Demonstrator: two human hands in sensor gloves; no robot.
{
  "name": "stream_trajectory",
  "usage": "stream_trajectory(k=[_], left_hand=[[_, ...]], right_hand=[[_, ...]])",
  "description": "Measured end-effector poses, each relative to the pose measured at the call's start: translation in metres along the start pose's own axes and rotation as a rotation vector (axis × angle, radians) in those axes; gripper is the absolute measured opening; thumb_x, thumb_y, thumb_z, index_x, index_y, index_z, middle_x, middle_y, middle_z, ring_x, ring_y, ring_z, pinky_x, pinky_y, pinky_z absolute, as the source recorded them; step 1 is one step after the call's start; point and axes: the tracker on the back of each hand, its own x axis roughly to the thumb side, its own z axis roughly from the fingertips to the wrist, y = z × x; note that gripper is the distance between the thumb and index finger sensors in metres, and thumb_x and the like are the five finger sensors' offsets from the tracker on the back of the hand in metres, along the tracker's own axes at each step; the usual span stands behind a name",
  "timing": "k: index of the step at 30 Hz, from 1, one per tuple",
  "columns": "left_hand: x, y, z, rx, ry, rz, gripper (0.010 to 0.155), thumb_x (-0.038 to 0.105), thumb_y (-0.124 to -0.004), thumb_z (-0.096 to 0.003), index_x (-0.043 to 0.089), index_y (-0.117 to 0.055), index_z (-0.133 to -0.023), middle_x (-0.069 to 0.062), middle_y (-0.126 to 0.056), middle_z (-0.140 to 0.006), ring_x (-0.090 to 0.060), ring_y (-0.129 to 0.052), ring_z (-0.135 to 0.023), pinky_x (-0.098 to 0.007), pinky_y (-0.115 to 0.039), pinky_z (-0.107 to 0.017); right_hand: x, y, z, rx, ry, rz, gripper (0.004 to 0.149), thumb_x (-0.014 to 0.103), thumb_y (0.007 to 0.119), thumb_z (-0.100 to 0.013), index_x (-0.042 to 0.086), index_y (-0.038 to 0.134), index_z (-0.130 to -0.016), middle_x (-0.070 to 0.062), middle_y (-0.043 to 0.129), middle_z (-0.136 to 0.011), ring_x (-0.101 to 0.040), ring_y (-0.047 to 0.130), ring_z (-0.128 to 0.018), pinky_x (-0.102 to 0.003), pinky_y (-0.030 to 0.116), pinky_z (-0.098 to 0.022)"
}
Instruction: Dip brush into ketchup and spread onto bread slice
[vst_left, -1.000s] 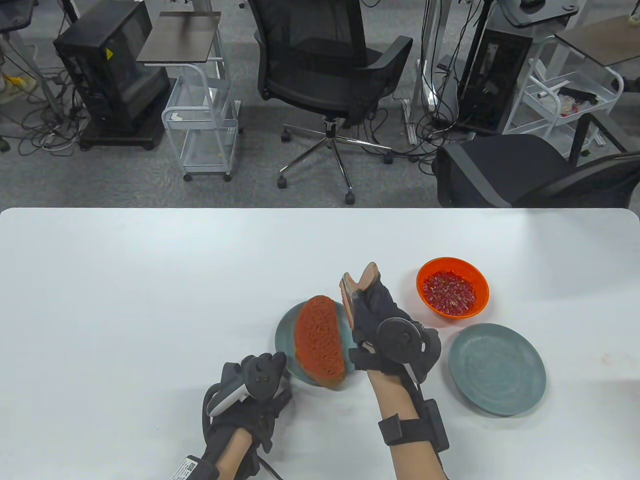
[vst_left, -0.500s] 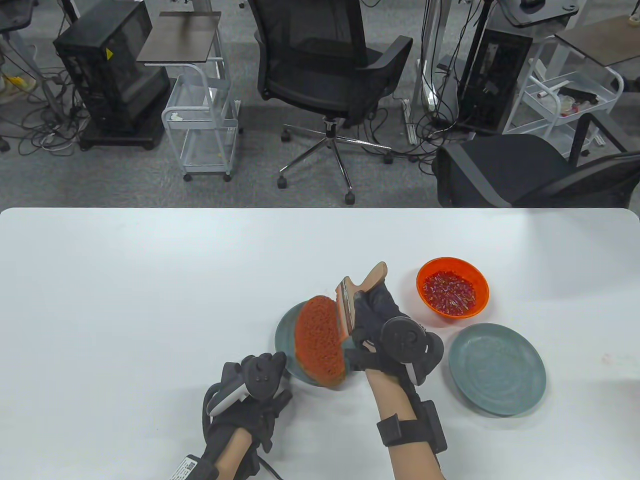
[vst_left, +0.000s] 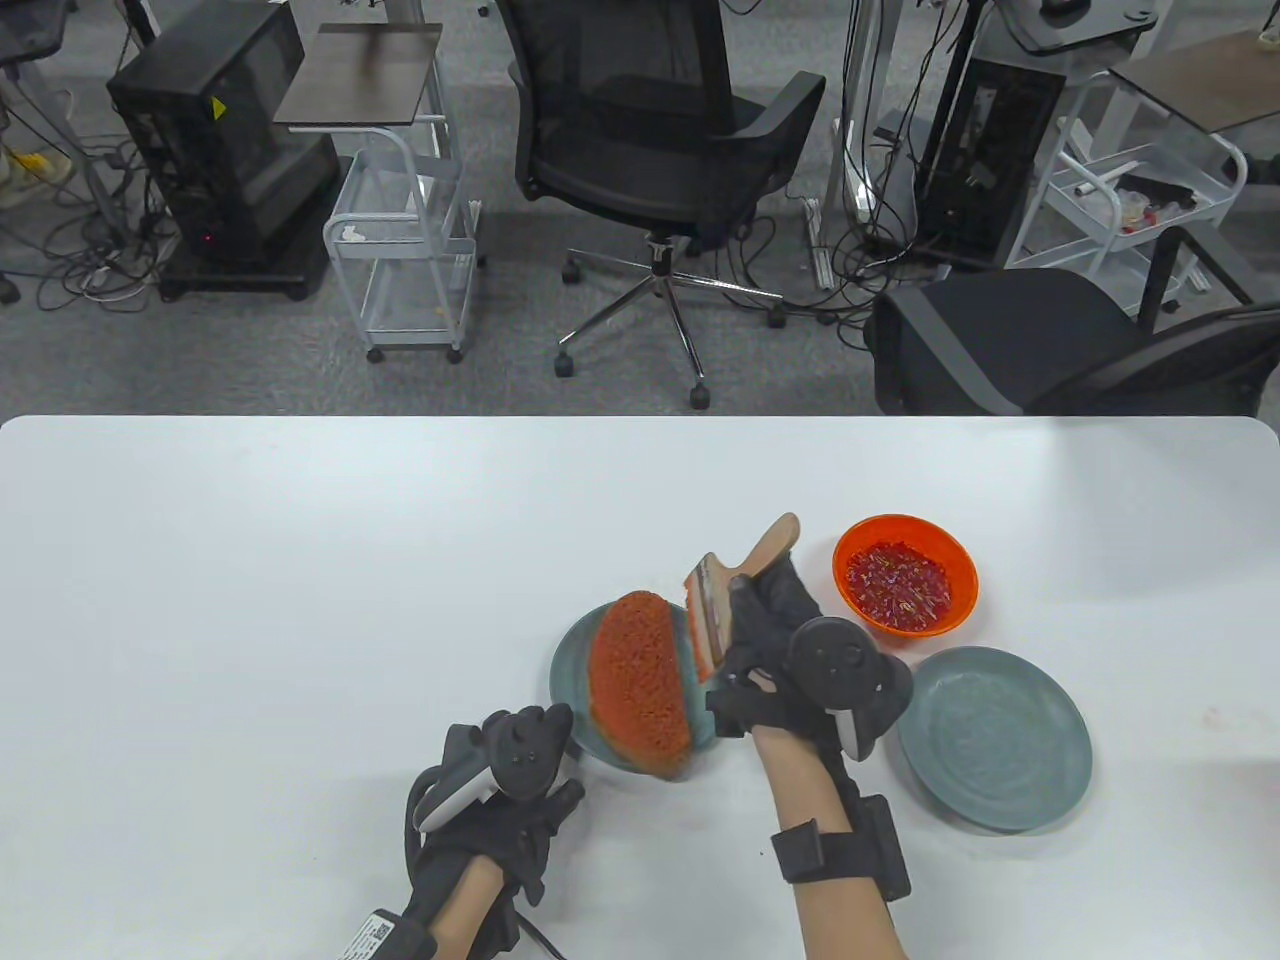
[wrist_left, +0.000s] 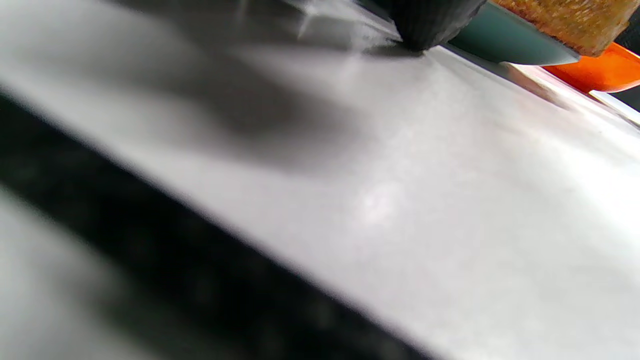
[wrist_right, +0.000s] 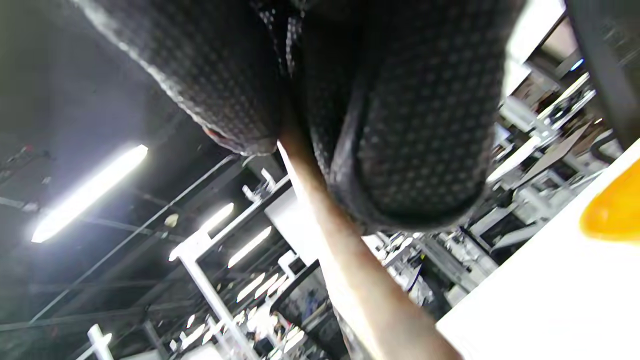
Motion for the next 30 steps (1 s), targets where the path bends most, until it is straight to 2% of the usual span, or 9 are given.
stream_trajectory(k=[3, 5, 9, 15, 22, 30], left_hand=[[-0.001, 0.0, 0.0, -0.002, -0.004, 0.006, 0.072, 0.048, -0.056, -0.0657, 0.028, -0.002, -0.11, -0.011, -0.008, -0.118, -0.044, -0.002, -0.106, -0.062, -0.014, -0.069], [0.0, 0.0, 0.0, -0.008, -0.005, 0.006, 0.072, 0.048, -0.055, -0.0658, 0.028, -0.002, -0.109, -0.011, -0.008, -0.118, -0.044, -0.002, -0.106, -0.062, -0.014, -0.069], [0.0, 0.0, 0.0, -0.012, -0.007, 0.01, 0.072, 0.048, -0.055, -0.0658, 0.028, -0.001, -0.109, -0.011, -0.007, -0.118, -0.044, -0.001, -0.105, -0.062, -0.013, -0.069], [0.0, 0.0, 0.0, -0.019, -0.008, 0.012, 0.072, 0.048, -0.054, -0.066, 0.028, 0.0, -0.109, -0.011, -0.006, -0.118, -0.044, 0.0, -0.105, -0.062, -0.012, -0.069], [-0.001, 0.0, 0.0, -0.03, -0.009, 0.017, 0.072, 0.048, -0.054, -0.066, 0.029, 0.001, -0.108, -0.01, -0.004, -0.117, -0.043, 0.002, -0.105, -0.062, -0.011, -0.068], [-0.001, 0.0, -0.001, -0.033, -0.009, 0.017, 0.072, 0.048, -0.054, -0.066, 0.029, 0.001, -0.108, -0.01, -0.004, -0.117, -0.043, 0.002, -0.105, -0.061, -0.011, -0.068]], right_hand=[[-0.013, -0.034, -0.027, -0.063, -0.04, 0.088, 0.053, 0.021, 0.092, -0.049, -0.004, 0.077, -0.092, -0.03, 0.092, -0.071, -0.037, 0.112, -0.045, -0.034, 0.102, -0.025], [-0.023, -0.052, -0.047, -0.062, -0.047, 0.168, 0.053, 0.021, 0.092, -0.049, -0.004, 0.076, -0.093, -0.03, 0.092, -0.071, -0.037, 0.112, -0.046, -0.033, 0.102, -0.026], [-0.043, -0.068, -0.079, -0.032, -0.041, 0.337, 0.052, 0.021, 0.091, -0.05, -0.008, 0.077, -0.091, -0.031, 0.094, -0.067, -0.037, 0.113, -0.042, -0.032, 0.103, -0.024], [-0.065, -0.053, -0.097, -0.022, -0.028, 0.436, 0.052, 0.021, 0.091, -0.05, -0.007, 0.077, -0.091, -0.031, 0.094, -0.068, -0.038, 0.112, -0.043, -0.034, 0.103, -0.025], [-0.083, -0.036, -0.09, -0.012, 0.0, 0.432, 0.051, 0.02, 0.091, -0.049, -0.006, 0.077, -0.091, -0.031, 0.093, -0.069, -0.039, 0.112, -0.044, -0.035, 0.102, -0.025], [-0.087, -0.027, -0.085, 0.002, -0.013, 0.459, 0.051, 0.02, 0.091, -0.05, -0.006, 0.077, -0.092, -0.031, 0.093, -0.07, -0.039, 0.111, -0.045, -0.036, 0.102, -0.026]])
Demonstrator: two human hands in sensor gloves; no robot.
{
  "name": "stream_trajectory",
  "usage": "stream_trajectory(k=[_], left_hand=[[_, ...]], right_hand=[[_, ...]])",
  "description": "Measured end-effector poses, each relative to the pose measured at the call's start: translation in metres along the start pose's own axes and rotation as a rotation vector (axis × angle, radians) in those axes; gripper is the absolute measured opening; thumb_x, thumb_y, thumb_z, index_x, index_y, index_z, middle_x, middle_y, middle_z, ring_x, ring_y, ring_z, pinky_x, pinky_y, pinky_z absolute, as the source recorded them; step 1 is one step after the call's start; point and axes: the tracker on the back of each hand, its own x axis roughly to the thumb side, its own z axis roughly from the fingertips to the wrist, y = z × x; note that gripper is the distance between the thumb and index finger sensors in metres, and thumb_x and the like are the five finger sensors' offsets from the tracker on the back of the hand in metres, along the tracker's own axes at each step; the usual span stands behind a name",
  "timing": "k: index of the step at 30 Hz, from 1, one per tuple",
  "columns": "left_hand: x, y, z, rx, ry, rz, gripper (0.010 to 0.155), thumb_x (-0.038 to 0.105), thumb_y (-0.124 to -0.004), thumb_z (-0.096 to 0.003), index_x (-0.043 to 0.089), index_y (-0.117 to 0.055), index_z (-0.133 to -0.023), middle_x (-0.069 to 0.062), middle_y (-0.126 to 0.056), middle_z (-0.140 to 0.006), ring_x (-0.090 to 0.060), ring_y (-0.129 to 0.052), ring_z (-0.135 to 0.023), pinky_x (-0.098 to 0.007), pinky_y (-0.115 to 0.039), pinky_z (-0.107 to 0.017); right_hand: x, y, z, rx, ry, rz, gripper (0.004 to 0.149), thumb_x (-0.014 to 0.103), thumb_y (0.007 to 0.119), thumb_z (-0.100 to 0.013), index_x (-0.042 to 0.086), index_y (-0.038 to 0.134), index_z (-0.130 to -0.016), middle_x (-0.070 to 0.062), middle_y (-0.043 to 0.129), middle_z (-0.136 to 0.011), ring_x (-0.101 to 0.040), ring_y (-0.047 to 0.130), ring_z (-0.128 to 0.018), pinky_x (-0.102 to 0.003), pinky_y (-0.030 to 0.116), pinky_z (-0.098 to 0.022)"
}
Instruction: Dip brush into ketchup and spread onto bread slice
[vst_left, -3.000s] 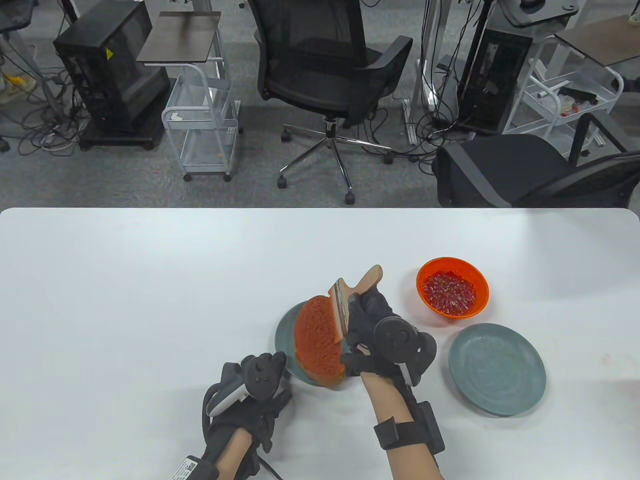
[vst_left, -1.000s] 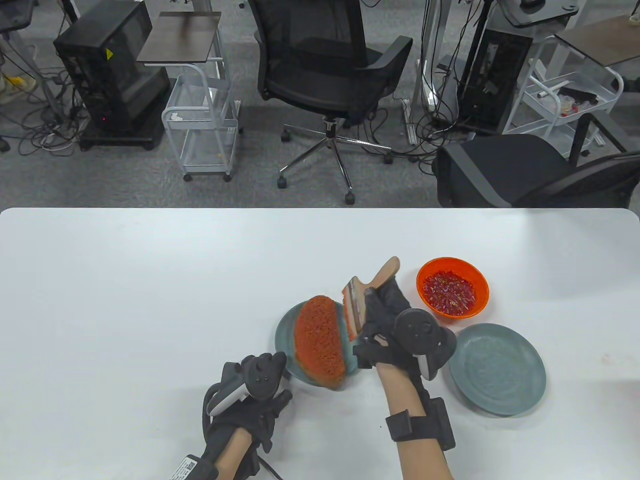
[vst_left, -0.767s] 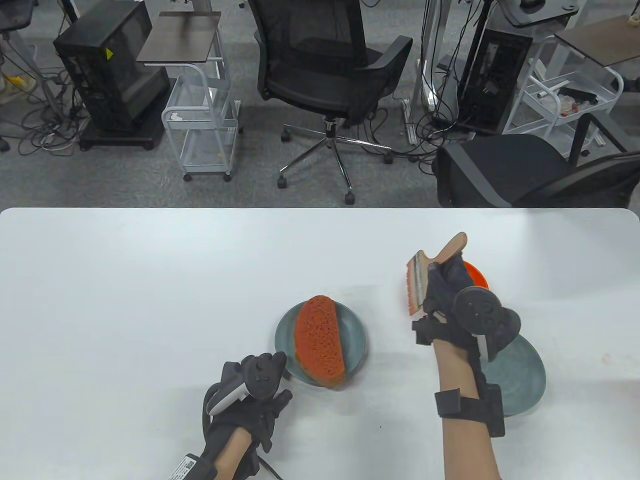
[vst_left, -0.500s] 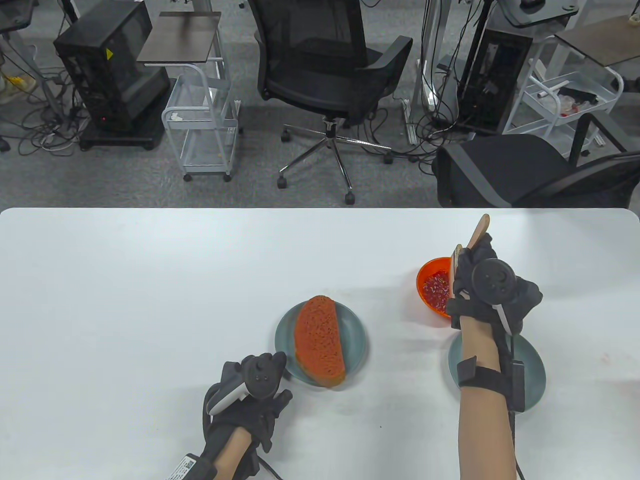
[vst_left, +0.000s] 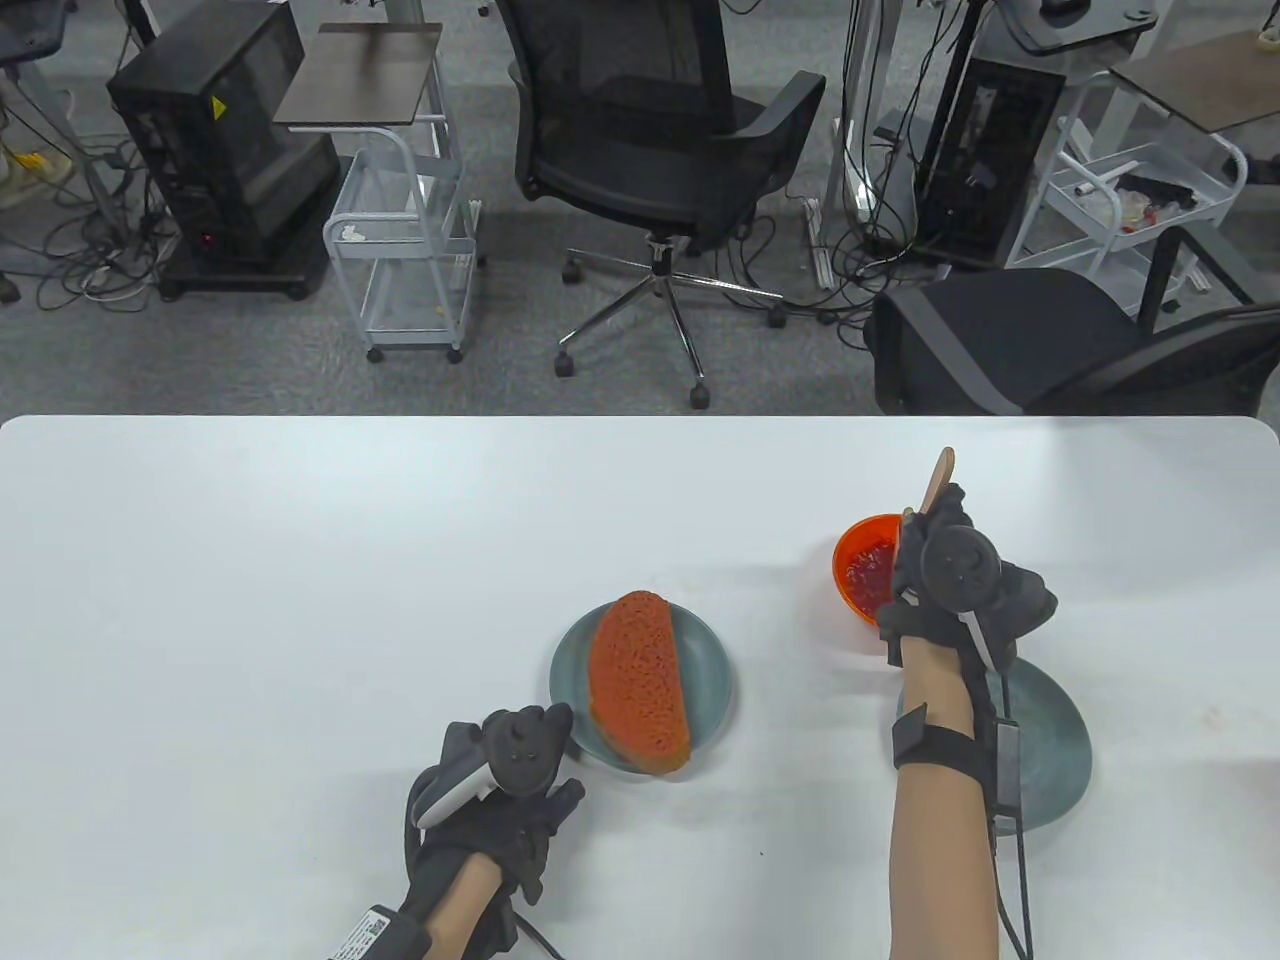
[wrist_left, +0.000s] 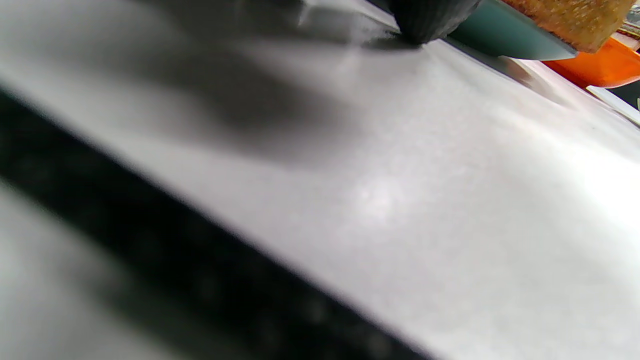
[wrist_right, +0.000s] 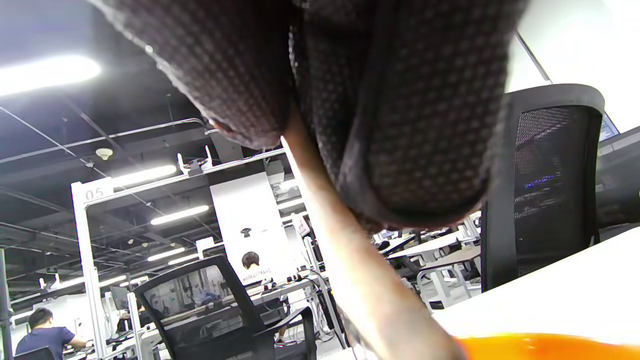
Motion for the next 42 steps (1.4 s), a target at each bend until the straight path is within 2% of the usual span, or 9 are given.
stream_trajectory(k=[4, 11, 15, 25, 28, 31, 35, 39, 42], left_hand=[[0.0, 0.0, 0.0, 0.001, 0.0, 0.001, 0.072, 0.048, -0.054, -0.0661, 0.029, 0.001, -0.108, -0.01, -0.004, -0.117, -0.043, 0.002, -0.105, -0.061, -0.011, -0.068], [-0.001, 0.001, 0.0, 0.004, 0.001, -0.001, 0.072, 0.048, -0.054, -0.066, 0.029, 0.001, -0.109, -0.01, -0.005, -0.118, -0.043, 0.002, -0.105, -0.062, -0.011, -0.069], [-0.001, 0.001, 0.0, 0.004, 0.004, 0.002, 0.072, 0.048, -0.054, -0.066, 0.029, 0.0, -0.109, -0.01, -0.005, -0.117, -0.043, 0.001, -0.105, -0.062, -0.011, -0.068], [-0.001, 0.001, 0.0, 0.008, 0.002, 0.002, 0.072, 0.048, -0.054, -0.0659, 0.029, 0.0, -0.109, -0.01, -0.005, -0.118, -0.043, 0.001, -0.105, -0.062, -0.011, -0.069], [-0.001, 0.001, 0.0, 0.007, 0.0, 0.003, 0.072, 0.048, -0.055, -0.066, 0.029, 0.0, -0.109, -0.01, -0.005, -0.118, -0.043, 0.001, -0.105, -0.062, -0.011, -0.069], [-0.001, 0.002, 0.0, 0.013, 0.001, 0.008, 0.072, 0.047, -0.056, -0.0658, 0.029, -0.002, -0.109, -0.01, -0.007, -0.118, -0.043, 0.0, -0.105, -0.062, -0.012, -0.069], [-0.001, 0.001, 0.001, 0.014, 0.0, 0.002, 0.072, 0.048, -0.056, -0.0659, 0.029, -0.001, -0.109, -0.01, -0.007, -0.118, -0.043, 0.0, -0.105, -0.061, -0.012, -0.069], [-0.001, 0.001, 0.001, 0.013, 0.0, -0.002, 0.072, 0.048, -0.055, -0.0659, 0.029, -0.001, -0.109, -0.01, -0.006, -0.118, -0.043, 0.0, -0.105, -0.062, -0.012, -0.069], [-0.001, 0.001, 0.001, 0.013, 0.0, -0.003, 0.072, 0.048, -0.055, -0.0658, 0.029, -0.001, -0.109, -0.01, -0.006, -0.118, -0.043, 0.0, -0.105, -0.062, -0.012, -0.069]], right_hand=[[0.002, -0.008, 0.002, -0.009, 0.001, -0.006, 0.051, 0.02, 0.091, -0.05, -0.005, 0.077, -0.092, -0.031, 0.093, -0.07, -0.039, 0.111, -0.045, -0.036, 0.102, -0.026], [0.038, -0.054, 0.021, -0.133, -0.089, -0.215, 0.051, 0.021, 0.091, -0.05, -0.005, 0.077, -0.092, -0.03, 0.093, -0.07, -0.039, 0.111, -0.045, -0.035, 0.102, -0.025], [0.074, -0.063, 0.054, -0.043, -0.123, -0.464, 0.052, 0.022, 0.09, -0.05, -0.005, 0.077, -0.092, -0.03, 0.093, -0.07, -0.038, 0.111, -0.045, -0.035, 0.101, -0.025], [0.132, 0.006, 0.116, 0.281, -0.04, -0.729, 0.052, 0.021, 0.09, -0.05, -0.007, 0.077, -0.091, -0.032, 0.093, -0.068, -0.038, 0.111, -0.042, -0.035, 0.101, -0.023], [0.132, 0.019, 0.125, 0.252, -0.019, -0.661, 0.052, 0.02, 0.091, -0.049, -0.009, 0.078, -0.089, -0.033, 0.093, -0.066, -0.04, 0.112, -0.04, -0.036, 0.101, -0.021], [0.116, 0.012, 0.12, 0.132, -0.08, -0.491, 0.053, 0.023, 0.091, -0.049, -0.009, 0.078, -0.089, -0.031, 0.095, -0.064, -0.035, 0.113, -0.039, -0.033, 0.101, -0.02], [0.094, 0.003, 0.115, 0.059, 0.008, -0.539, 0.052, 0.023, 0.09, -0.049, -0.008, 0.078, -0.09, -0.03, 0.094, -0.066, -0.035, 0.113, -0.04, -0.032, 0.102, -0.02], [0.1, 0.021, 0.124, 0.202, 0.154, -0.798, 0.052, 0.023, 0.09, -0.05, -0.008, 0.076, -0.09, -0.031, 0.093, -0.066, -0.035, 0.113, -0.041, -0.031, 0.102, -0.021], [0.112, 0.036, 0.136, 0.27, 0.142, -0.795, 0.052, 0.021, 0.091, -0.049, -0.01, 0.077, -0.089, -0.033, 0.094, -0.065, -0.037, 0.113, -0.04, -0.032, 0.102, -0.019]])
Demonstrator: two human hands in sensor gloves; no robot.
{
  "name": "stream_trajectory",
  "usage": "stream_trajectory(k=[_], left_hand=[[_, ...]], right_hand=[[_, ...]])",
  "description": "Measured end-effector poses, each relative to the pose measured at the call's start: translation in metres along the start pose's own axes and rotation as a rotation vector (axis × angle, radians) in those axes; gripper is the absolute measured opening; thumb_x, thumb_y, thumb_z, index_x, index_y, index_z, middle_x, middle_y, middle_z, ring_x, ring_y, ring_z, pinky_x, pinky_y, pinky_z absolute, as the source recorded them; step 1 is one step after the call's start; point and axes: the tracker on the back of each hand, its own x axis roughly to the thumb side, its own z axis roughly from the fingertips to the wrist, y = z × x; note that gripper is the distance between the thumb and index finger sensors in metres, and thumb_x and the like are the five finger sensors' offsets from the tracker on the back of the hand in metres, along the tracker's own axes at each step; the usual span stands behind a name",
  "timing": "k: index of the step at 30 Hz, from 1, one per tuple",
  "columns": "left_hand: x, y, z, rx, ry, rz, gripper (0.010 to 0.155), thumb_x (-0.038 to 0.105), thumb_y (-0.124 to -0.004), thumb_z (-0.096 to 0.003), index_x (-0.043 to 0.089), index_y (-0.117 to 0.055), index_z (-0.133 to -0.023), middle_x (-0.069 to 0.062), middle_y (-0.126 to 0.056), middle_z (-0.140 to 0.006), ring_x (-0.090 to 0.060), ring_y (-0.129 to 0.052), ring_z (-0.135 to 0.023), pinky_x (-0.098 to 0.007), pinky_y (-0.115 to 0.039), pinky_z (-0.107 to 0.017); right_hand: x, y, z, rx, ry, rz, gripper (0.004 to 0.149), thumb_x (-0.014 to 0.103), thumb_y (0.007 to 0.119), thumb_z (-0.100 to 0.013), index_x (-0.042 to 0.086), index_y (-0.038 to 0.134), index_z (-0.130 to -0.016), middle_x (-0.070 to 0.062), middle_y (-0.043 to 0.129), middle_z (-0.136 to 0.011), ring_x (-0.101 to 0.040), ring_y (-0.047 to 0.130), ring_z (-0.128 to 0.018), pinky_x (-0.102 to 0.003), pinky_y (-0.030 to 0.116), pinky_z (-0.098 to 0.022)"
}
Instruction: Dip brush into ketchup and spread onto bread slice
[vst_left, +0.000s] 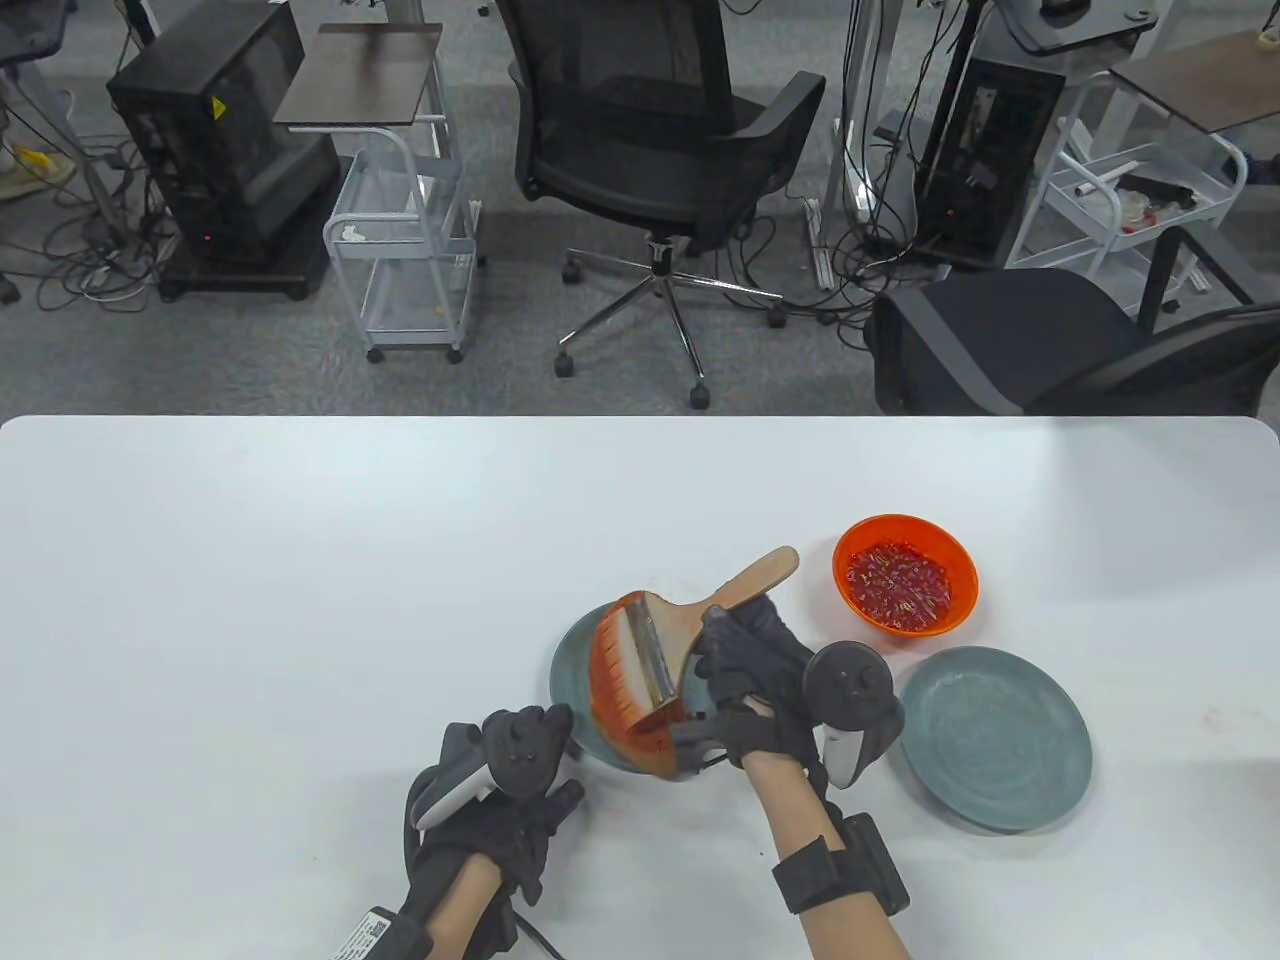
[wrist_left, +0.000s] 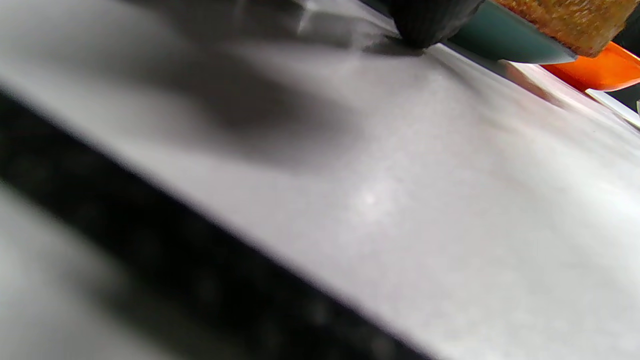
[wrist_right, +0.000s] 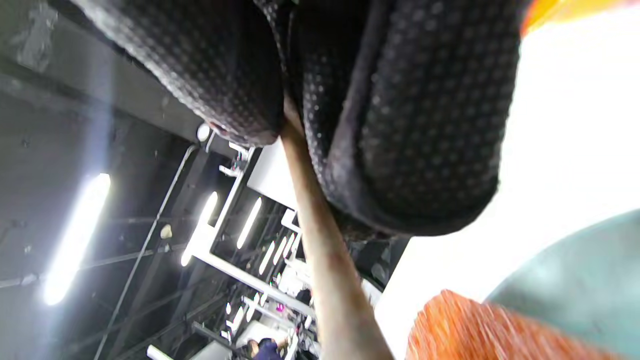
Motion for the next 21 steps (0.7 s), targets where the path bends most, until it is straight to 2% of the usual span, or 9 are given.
stream_trajectory(k=[2, 4, 8, 10, 13, 15, 16, 19, 21], left_hand=[[0.0, 0.0, 0.0, -0.001, 0.0, 0.001, 0.072, 0.048, -0.055, -0.0658, 0.029, -0.001, -0.109, -0.01, -0.006, -0.118, -0.043, 0.0, -0.105, -0.062, -0.012, -0.069], [0.0, 0.0, 0.0, 0.002, 0.001, -0.001, 0.072, 0.048, -0.055, -0.0658, 0.029, -0.001, -0.109, -0.01, -0.007, -0.118, -0.043, 0.0, -0.105, -0.062, -0.013, -0.069], [0.0, 0.0, 0.0, 0.002, 0.0, -0.001, 0.072, 0.048, -0.055, -0.0658, 0.029, -0.001, -0.109, -0.01, -0.006, -0.118, -0.043, 0.0, -0.106, -0.062, -0.012, -0.069], [0.0, 0.0, 0.001, 0.002, 0.0, -0.005, 0.072, 0.048, -0.055, -0.0659, 0.029, -0.001, -0.109, -0.009, -0.006, -0.118, -0.043, 0.0, -0.106, -0.062, -0.012, -0.069], [0.0, 0.0, 0.001, 0.001, 0.0, -0.007, 0.071, 0.048, -0.054, -0.0659, 0.029, -0.001, -0.109, -0.01, -0.006, -0.118, -0.043, 0.0, -0.106, -0.062, -0.012, -0.069], [0.0, -0.001, 0.0, 0.003, 0.001, -0.008, 0.071, 0.048, -0.054, -0.0658, 0.029, -0.001, -0.109, -0.01, -0.006, -0.118, -0.043, 0.0, -0.106, -0.062, -0.012, -0.069], [0.0, -0.001, 0.0, 0.002, 0.001, -0.008, 0.072, 0.048, -0.054, -0.0659, 0.029, -0.001, -0.109, -0.01, -0.006, -0.118, -0.043, 0.0, -0.106, -0.062, -0.012, -0.069], [0.0, -0.001, 0.001, 0.0, 0.001, -0.006, 0.072, 0.049, -0.054, -0.0658, 0.03, 0.0, -0.109, -0.009, -0.006, -0.118, -0.043, 0.0, -0.106, -0.062, -0.012, -0.069], [0.0, -0.001, 0.001, -0.002, 0.001, -0.01, 0.071, 0.049, -0.054, -0.0659, 0.03, 0.0, -0.109, -0.009, -0.005, -0.118, -0.043, 0.001, -0.105, -0.062, -0.012, -0.069]], right_hand=[[0.0, 0.001, 0.003, -0.001, -0.065, 0.131, 0.053, 0.023, 0.09, -0.049, -0.011, 0.078, -0.088, -0.031, 0.095, -0.064, -0.034, 0.114, -0.039, -0.03, 0.103, -0.019], [0.001, -0.009, -0.002, -0.036, -0.089, 0.151, 0.053, 0.022, 0.091, -0.049, -0.011, 0.078, -0.088, -0.032, 0.095, -0.063, -0.035, 0.114, -0.038, -0.031, 0.102, -0.019], [0.009, -0.039, -0.009, -0.182, -0.219, 0.346, 0.053, 0.024, 0.09, -0.049, -0.01, 0.078, -0.088, -0.03, 0.095, -0.063, -0.032, 0.114, -0.038, -0.029, 0.103, -0.018], [0.011, -0.042, -0.008, -0.201, -0.221, 0.299, 0.052, 0.023, 0.09, -0.049, -0.009, 0.077, -0.089, -0.031, 0.094, -0.065, -0.034, 0.114, -0.039, -0.03, 0.103, -0.019], [0.011, -0.032, -0.005, -0.158, -0.173, 0.111, 0.052, 0.024, 0.09, -0.05, -0.009, 0.077, -0.089, -0.03, 0.094, -0.065, -0.032, 0.114, -0.04, -0.028, 0.103, -0.019], [0.009, -0.015, 0.0, -0.069, -0.082, -0.031, 0.052, 0.022, 0.09, -0.05, -0.01, 0.076, -0.089, -0.032, 0.093, -0.065, -0.034, 0.113, -0.04, -0.03, 0.103, -0.019], [0.009, -0.009, 0.003, -0.036, -0.068, -0.046, 0.053, 0.021, 0.09, -0.049, -0.01, 0.076, -0.089, -0.032, 0.093, -0.065, -0.036, 0.113, -0.04, -0.031, 0.102, -0.019], [0.013, 0.001, 0.005, 0.027, -0.129, 0.083, 0.052, 0.021, 0.09, -0.049, -0.01, 0.077, -0.089, -0.033, 0.093, -0.065, -0.037, 0.113, -0.04, -0.032, 0.102, -0.019], [0.013, -0.006, 0.003, -0.002, -0.145, 0.156, 0.052, 0.022, 0.09, -0.049, -0.009, 0.077, -0.089, -0.031, 0.094, -0.065, -0.034, 0.113, -0.039, -0.03, 0.103, -0.019]])
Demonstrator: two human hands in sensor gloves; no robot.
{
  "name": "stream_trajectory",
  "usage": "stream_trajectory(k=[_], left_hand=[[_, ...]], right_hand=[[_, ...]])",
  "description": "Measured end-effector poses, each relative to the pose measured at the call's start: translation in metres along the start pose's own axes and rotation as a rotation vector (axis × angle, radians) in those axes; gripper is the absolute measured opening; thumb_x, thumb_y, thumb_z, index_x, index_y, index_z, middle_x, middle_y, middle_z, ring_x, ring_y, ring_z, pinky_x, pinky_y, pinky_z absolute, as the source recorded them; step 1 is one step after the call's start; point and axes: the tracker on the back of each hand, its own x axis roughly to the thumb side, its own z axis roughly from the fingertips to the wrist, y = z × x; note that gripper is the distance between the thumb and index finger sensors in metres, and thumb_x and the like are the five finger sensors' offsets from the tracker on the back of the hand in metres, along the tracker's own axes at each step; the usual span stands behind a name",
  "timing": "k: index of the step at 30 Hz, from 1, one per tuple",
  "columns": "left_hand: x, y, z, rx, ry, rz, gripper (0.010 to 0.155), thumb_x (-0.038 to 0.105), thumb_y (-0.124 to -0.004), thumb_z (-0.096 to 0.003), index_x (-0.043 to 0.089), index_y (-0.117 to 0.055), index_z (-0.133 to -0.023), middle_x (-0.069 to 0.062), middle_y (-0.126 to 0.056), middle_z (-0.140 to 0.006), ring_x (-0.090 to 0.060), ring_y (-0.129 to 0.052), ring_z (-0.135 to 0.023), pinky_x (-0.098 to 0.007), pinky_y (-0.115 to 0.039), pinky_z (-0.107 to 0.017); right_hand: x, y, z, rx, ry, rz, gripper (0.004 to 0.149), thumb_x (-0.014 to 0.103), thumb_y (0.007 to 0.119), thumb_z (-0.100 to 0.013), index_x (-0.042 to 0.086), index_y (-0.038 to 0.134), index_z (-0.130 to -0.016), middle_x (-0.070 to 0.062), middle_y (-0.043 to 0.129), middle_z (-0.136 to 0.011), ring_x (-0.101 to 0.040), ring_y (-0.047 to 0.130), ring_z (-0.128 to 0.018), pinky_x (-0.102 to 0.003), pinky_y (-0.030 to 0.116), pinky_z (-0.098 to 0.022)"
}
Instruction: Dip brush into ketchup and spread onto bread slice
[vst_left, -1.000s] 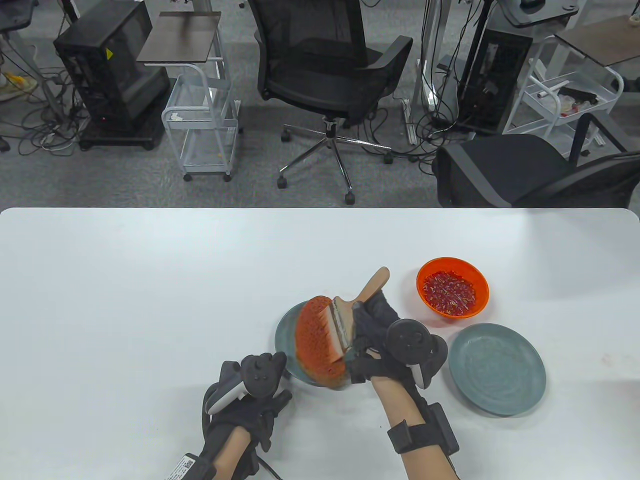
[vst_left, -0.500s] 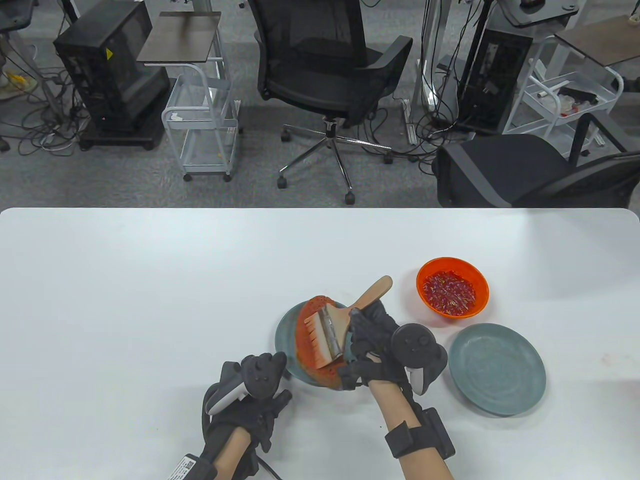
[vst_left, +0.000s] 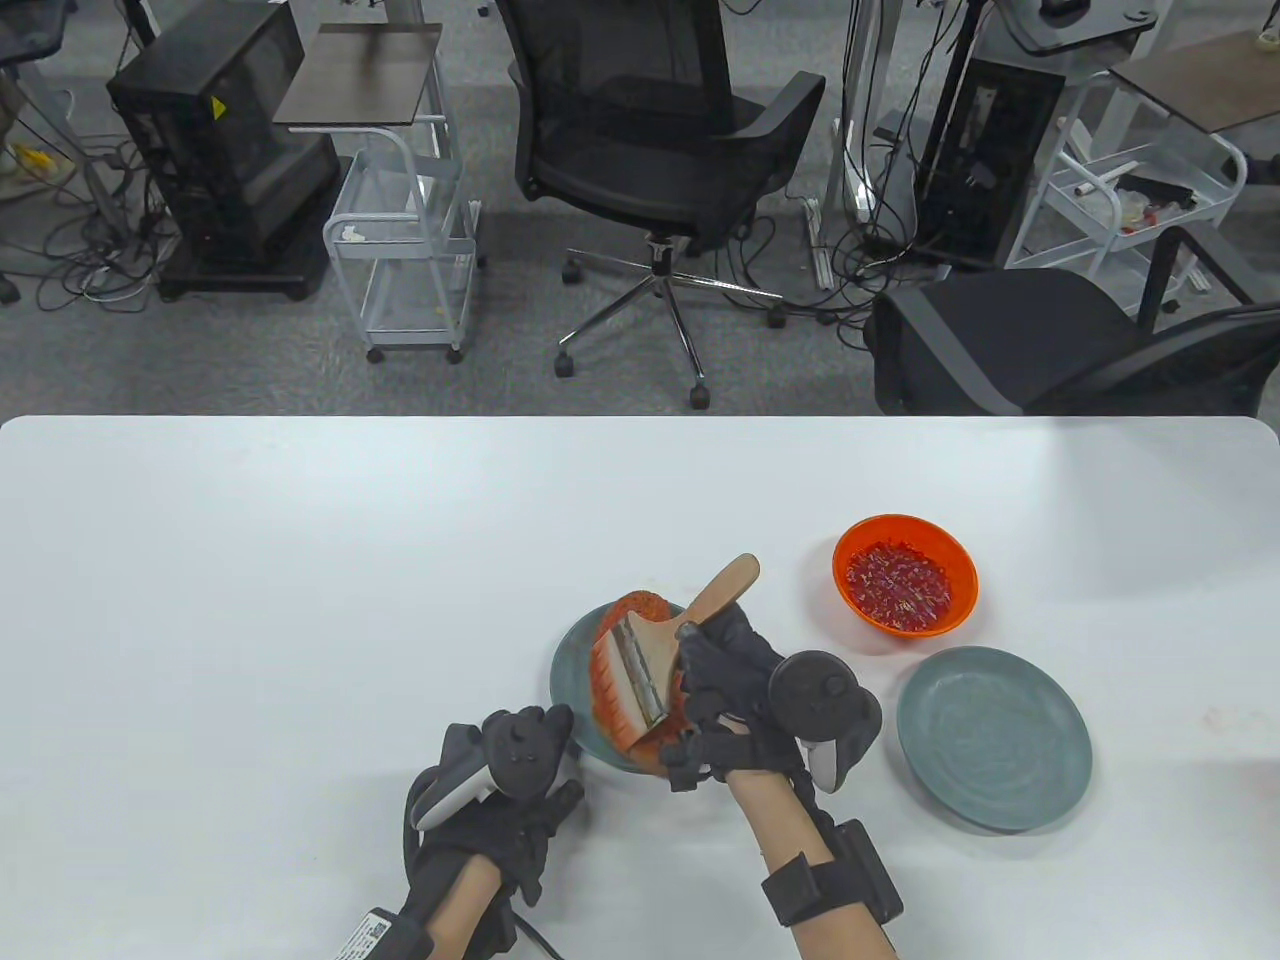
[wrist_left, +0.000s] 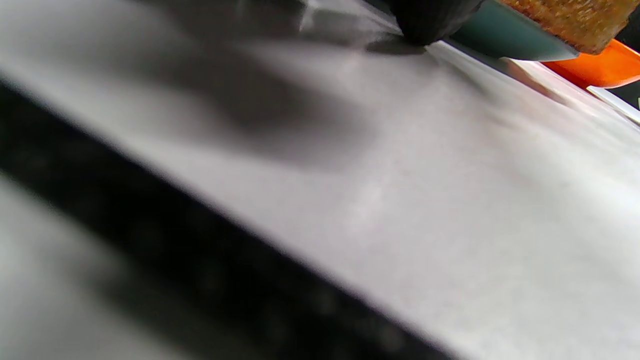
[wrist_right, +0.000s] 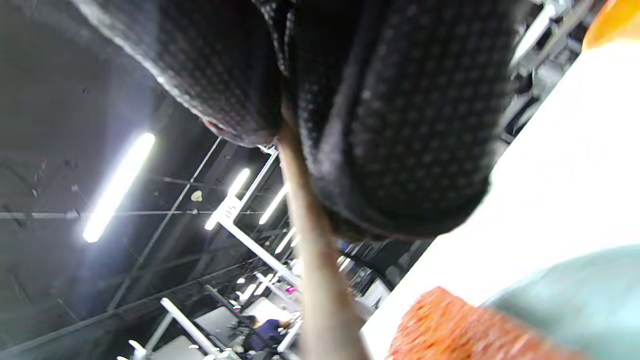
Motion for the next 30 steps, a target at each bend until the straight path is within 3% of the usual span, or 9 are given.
stream_trajectory(k=[4, 6, 9, 12, 15, 19, 22, 26, 30], left_hand=[[0.0, 0.0, 0.0, -0.002, -0.002, -0.006, 0.071, 0.049, -0.053, -0.0659, 0.03, 0.0, -0.109, -0.009, -0.005, -0.118, -0.043, 0.001, -0.106, -0.061, -0.011, -0.069], [0.0, 0.0, 0.0, -0.004, -0.002, -0.006, 0.071, 0.049, -0.053, -0.0659, 0.03, 0.001, -0.109, -0.01, -0.005, -0.118, -0.043, 0.001, -0.105, -0.062, -0.011, -0.069], [0.0, 0.0, 0.0, -0.006, -0.001, -0.006, 0.071, 0.049, -0.053, -0.066, 0.03, 0.001, -0.108, -0.01, -0.004, -0.118, -0.043, 0.001, -0.105, -0.062, -0.011, -0.069], [0.0, -0.001, 0.0, -0.004, 0.001, -0.007, 0.07, 0.049, -0.052, -0.066, 0.03, 0.001, -0.109, -0.01, -0.004, -0.118, -0.043, 0.002, -0.105, -0.062, -0.011, -0.069], [0.0, -0.001, 0.0, -0.006, 0.001, -0.006, 0.071, 0.049, -0.052, -0.066, 0.03, 0.002, -0.109, -0.009, -0.004, -0.118, -0.043, 0.002, -0.105, -0.061, -0.011, -0.069], [0.0, -0.001, 0.0, -0.005, 0.002, -0.005, 0.071, 0.049, -0.052, -0.0659, 0.031, 0.002, -0.109, -0.009, -0.004, -0.118, -0.042, 0.002, -0.105, -0.061, -0.011, -0.069], [0.0, -0.001, 0.0, -0.007, 0.001, -0.006, 0.071, 0.049, -0.052, -0.066, 0.031, 0.002, -0.108, -0.009, -0.004, -0.118, -0.043, 0.002, -0.105, -0.061, -0.011, -0.069], [0.0, -0.001, 0.0, -0.007, 0.001, -0.006, 0.071, 0.049, -0.052, -0.066, 0.031, 0.002, -0.108, -0.009, -0.004, -0.118, -0.042, 0.002, -0.105, -0.061, -0.011, -0.069], [0.0, -0.001, 0.0, -0.006, 0.002, -0.005, 0.071, 0.049, -0.052, -0.0659, 0.031, 0.002, -0.109, -0.009, -0.004, -0.118, -0.043, 0.002, -0.105, -0.061, -0.011, -0.069]], right_hand=[[-0.008, -0.03, -0.01, -0.155, -0.063, 0.148, 0.052, 0.022, 0.09, -0.049, -0.009, 0.077, -0.089, -0.031, 0.094, -0.065, -0.034, 0.113, -0.04, -0.03, 0.103, -0.019], [-0.015, -0.037, -0.012, -0.181, 0.0, 0.053, 0.052, 0.022, 0.09, -0.049, -0.009, 0.077, -0.089, -0.031, 0.093, -0.066, -0.034, 0.114, -0.04, -0.029, 0.103, -0.019], [-0.025, -0.024, -0.009, -0.113, 0.112, -0.154, 0.052, 0.021, 0.09, -0.05, -0.011, 0.076, -0.089, -0.033, 0.092, -0.065, -0.035, 0.113, -0.04, -0.029, 0.103, -0.019], [-0.025, -0.005, -0.004, -0.046, 0.149, -0.172, 0.052, 0.021, 0.09, -0.05, -0.01, 0.076, -0.089, -0.033, 0.092, -0.066, -0.036, 0.113, -0.04, -0.03, 0.103, -0.02], [-0.021, 0.001, -0.004, -0.021, 0.086, -0.096, 0.052, 0.021, 0.09, -0.05, -0.01, 0.076, -0.09, -0.033, 0.092, -0.066, -0.036, 0.113, -0.041, -0.031, 0.103, -0.02], [-0.019, -0.02, -0.01, -0.13, -0.047, 0.093, 0.053, 0.022, 0.09, -0.049, -0.011, 0.077, -0.089, -0.032, 0.094, -0.064, -0.034, 0.114, -0.039, -0.029, 0.103, -0.019], [-0.018, -0.03, -0.011, -0.2, -0.039, 0.056, 0.053, 0.022, 0.09, -0.049, -0.01, 0.077, -0.088, -0.031, 0.094, -0.064, -0.033, 0.114, -0.037, -0.025, 0.104, -0.016], [-0.016, -0.006, -0.004, -0.094, 0.072, -0.166, 0.053, 0.021, 0.09, -0.05, -0.011, 0.076, -0.089, -0.032, 0.093, -0.065, -0.034, 0.113, -0.038, -0.027, 0.103, -0.017], [-0.004, 0.016, 0.002, 0.03, 0.016, -0.101, 0.052, 0.021, 0.09, -0.049, -0.009, 0.077, -0.09, -0.032, 0.093, -0.066, -0.035, 0.113, -0.039, -0.029, 0.102, -0.018]])
